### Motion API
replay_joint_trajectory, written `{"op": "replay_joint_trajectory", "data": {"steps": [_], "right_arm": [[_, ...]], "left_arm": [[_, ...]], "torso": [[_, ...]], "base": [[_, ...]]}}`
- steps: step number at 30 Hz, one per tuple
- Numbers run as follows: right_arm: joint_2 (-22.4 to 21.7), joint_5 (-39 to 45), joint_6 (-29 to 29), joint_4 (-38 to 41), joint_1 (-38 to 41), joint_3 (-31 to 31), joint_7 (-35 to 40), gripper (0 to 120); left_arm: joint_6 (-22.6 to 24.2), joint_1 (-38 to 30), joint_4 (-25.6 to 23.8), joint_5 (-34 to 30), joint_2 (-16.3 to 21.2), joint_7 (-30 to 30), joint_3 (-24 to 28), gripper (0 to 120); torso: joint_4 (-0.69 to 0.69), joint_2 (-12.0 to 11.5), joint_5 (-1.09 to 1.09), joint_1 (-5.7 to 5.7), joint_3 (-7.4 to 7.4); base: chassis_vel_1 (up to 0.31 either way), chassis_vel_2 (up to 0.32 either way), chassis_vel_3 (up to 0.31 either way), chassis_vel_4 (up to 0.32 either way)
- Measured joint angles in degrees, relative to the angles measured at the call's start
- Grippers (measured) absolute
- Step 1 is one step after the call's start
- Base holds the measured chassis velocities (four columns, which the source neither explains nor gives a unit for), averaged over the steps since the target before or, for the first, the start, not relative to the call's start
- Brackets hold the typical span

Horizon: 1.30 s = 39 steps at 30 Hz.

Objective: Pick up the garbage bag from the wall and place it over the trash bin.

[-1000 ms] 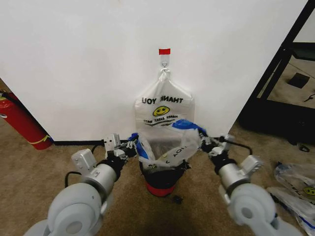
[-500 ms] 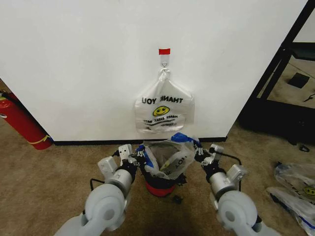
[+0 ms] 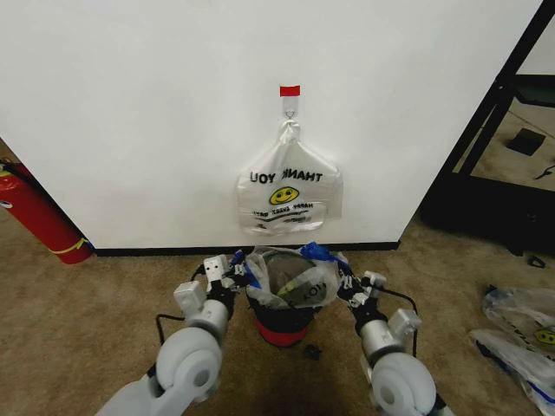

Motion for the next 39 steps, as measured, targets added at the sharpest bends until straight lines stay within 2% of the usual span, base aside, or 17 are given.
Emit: {"op": "replay_joint_trajectory", "data": {"steps": [8,12,18,22,29,39], "right_arm": [[1.03,-2.71,-0.29,0.84,-4.29,-0.22,2.19,0],[0.52,-2.88,-3.03,2.80,-6.32,0.59,4.92,0],[-0.85,-1.42,-7.51,5.63,-8.18,1.94,7.62,0],[-1.35,-0.41,-10.67,5.64,-7.50,2.28,9.00,0],[-0.83,1.02,-12.29,3.36,-4.72,0.59,9.75,0],[-1.54,1.44,-14.11,1.66,-3.13,-0.76,9.83,0]], "left_arm": [[-0.29,5.59,-0.22,0.13,0.50,0.03,-0.98,0],[0.84,7.50,-1.32,1.24,0.52,-1.41,0.64,0],[3.52,7.47,-3.12,1.09,2.89,-3.76,1.70,0],[6.18,6.65,-4.03,-0.27,5.20,-5.37,2.43,0],[8.20,7.55,-4.49,-0.31,8.29,-5.78,4.16,0],[8.88,7.71,-2.45,-0.46,9.21,-5.52,4.97,0]], "torso": [[0.00,0.00,0.00,0.00,0.00],[0.00,0.00,0.00,0.00,0.00],[0.00,0.00,0.00,0.00,0.00],[-0.01,0.00,0.00,0.00,0.00],[0.01,0.00,0.00,0.00,0.01],[0.01,0.00,0.00,0.00,0.01]], "base": [[0.000,0.000,0.000,0.000],[0.000,0.000,0.000,0.000],[0.000,0.000,0.000,0.000],[0.000,0.000,0.000,0.000],[0.000,0.000,0.000,0.000],[0.000,0.000,0.000,0.000]]}}
